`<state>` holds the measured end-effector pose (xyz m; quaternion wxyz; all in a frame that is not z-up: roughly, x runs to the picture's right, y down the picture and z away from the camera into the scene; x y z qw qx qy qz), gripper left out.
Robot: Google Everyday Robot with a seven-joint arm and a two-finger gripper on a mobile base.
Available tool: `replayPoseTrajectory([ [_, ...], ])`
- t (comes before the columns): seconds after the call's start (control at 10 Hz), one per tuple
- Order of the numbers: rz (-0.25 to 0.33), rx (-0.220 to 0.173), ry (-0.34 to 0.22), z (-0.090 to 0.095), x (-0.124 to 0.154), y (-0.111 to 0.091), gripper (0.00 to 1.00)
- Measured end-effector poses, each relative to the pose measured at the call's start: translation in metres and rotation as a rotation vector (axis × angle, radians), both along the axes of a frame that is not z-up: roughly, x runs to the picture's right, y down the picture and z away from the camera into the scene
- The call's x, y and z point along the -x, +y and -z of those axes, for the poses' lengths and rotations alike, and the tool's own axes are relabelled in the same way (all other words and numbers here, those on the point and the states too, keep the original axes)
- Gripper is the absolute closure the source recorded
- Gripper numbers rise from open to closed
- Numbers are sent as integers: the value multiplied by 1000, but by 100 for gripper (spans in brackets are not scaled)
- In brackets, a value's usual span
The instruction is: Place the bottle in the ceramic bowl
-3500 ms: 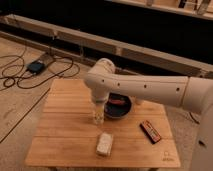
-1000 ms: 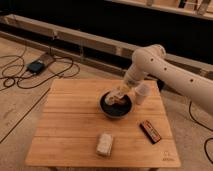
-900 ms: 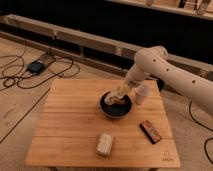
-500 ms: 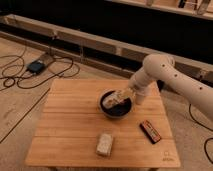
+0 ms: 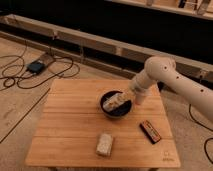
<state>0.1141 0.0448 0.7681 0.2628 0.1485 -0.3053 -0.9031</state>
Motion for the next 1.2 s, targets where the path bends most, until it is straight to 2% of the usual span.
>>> replayPoseTrajectory([
  [0.1,15,0,-3,0,3,1,20],
  [0.8,87,3,19,-2,11,2,20],
  [1.2,94,2,22,-2,12,2,20],
])
